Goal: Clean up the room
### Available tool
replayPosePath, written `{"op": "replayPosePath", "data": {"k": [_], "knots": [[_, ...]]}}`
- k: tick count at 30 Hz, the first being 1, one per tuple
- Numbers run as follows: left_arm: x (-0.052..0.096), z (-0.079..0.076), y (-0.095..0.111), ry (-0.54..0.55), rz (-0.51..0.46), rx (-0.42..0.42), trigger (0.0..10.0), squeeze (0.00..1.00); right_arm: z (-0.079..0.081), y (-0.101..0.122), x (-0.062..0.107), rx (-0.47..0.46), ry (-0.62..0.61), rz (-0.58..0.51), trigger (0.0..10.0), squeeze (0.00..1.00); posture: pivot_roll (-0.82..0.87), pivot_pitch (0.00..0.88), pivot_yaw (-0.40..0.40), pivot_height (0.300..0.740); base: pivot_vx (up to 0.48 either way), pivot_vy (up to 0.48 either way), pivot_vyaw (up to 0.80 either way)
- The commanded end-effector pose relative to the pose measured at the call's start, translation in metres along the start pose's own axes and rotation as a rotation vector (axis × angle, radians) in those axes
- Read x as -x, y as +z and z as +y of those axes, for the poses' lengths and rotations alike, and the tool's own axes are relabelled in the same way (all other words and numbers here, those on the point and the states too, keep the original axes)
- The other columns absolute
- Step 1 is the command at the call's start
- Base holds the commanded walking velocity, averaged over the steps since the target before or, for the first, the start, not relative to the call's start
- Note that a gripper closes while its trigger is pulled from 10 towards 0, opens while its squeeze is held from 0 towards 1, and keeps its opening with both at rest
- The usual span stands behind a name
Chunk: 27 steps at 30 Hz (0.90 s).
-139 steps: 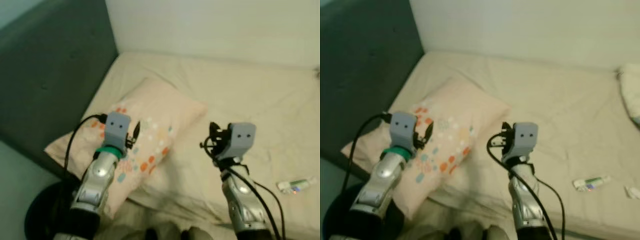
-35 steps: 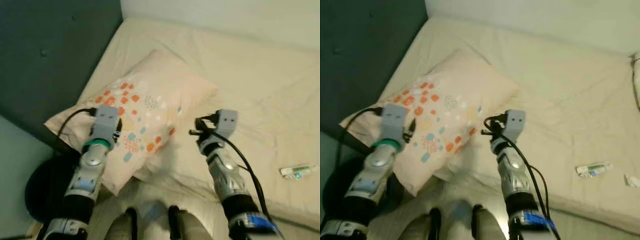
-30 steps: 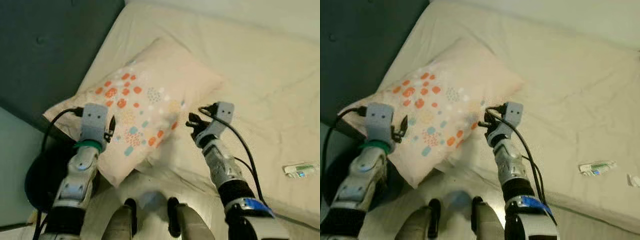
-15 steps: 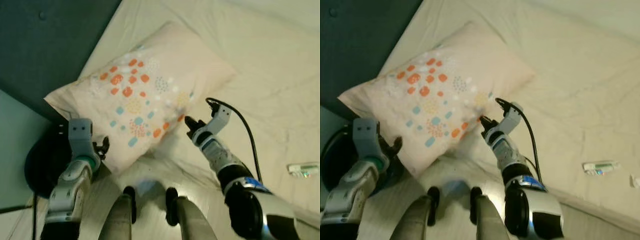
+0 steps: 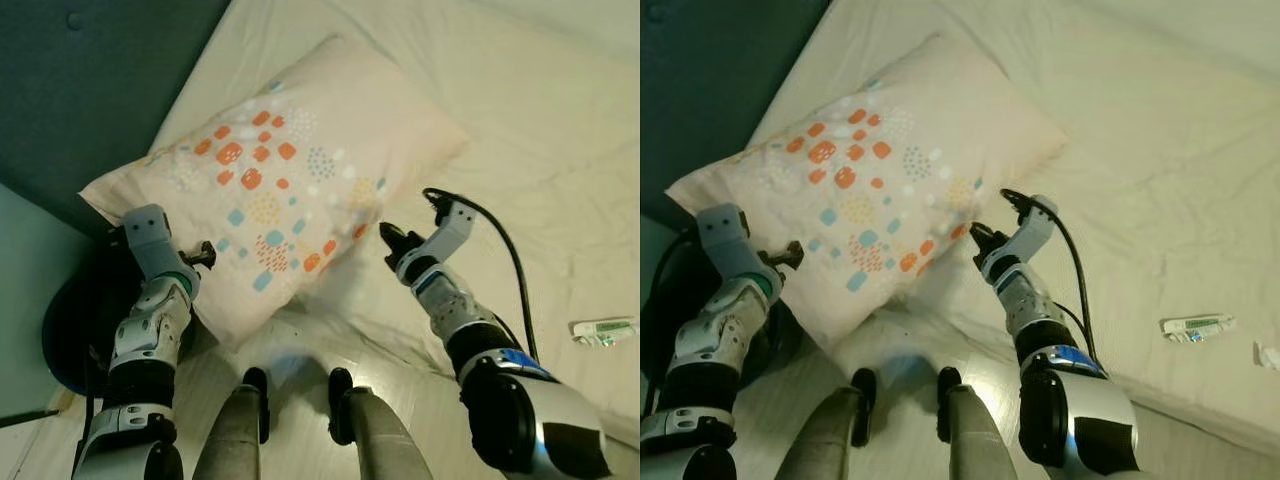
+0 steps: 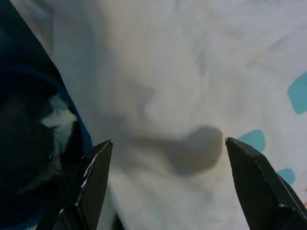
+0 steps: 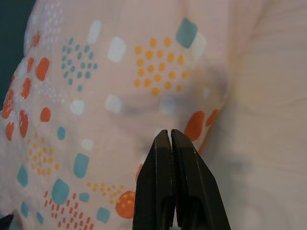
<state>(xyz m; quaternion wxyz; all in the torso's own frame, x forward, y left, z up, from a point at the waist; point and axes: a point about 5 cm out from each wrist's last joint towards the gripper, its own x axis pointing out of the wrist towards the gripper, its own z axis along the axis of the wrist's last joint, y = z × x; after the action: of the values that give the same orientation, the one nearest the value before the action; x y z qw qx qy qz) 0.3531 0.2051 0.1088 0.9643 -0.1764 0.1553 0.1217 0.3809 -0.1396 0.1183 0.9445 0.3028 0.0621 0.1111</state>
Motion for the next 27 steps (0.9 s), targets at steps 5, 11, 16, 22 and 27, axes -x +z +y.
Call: {"op": "replayPosePath", "data": {"k": [5, 11, 16, 22, 27], "knots": [[-0.006, 0.009, -0.02, -0.017, 0.053, 0.03, 10.0, 1.0, 0.009, -0.002, 0.014, 0.106, 0.126, -0.079, 10.0, 0.0, 0.0, 0.478, -0.001, 0.74, 0.0, 0.0, 0.0], [-0.009, 0.012, -0.035, -0.031, 0.105, 0.063, 10.0, 0.0, 0.022, 0.015, 0.036, 0.162, 0.206, -0.155, 10.0, 0.0, -0.05, 0.491, -0.008, 0.74, 0.0, 0.0, 0.0], [-0.009, 0.02, -0.042, 0.035, 0.112, -0.066, 10.0, 0.0, 0.03, 0.026, 0.044, 0.188, 0.231, -0.189, 10.0, 0.0, -0.08, 0.499, -0.005, 0.74, 0.0, 0.0, 0.0], [-0.005, 0.017, -0.067, -0.063, 0.216, 0.065, 10.0, 0.0, 0.037, 0.034, 0.051, 0.19, 0.232, -0.216, 10.0, 0.0, -0.09, 0.505, -0.003, 0.74, 0.0, 0.0, 0.0], [-0.002, 0.015, -0.077, -0.09, 0.245, 0.026, 8.5, 0.0, 0.039, 0.033, 0.054, 0.187, 0.231, -0.213, 10.0, 0.0, -0.09, 0.51, -0.003, 0.74, 0.0, 0.0, 0.0]]}}
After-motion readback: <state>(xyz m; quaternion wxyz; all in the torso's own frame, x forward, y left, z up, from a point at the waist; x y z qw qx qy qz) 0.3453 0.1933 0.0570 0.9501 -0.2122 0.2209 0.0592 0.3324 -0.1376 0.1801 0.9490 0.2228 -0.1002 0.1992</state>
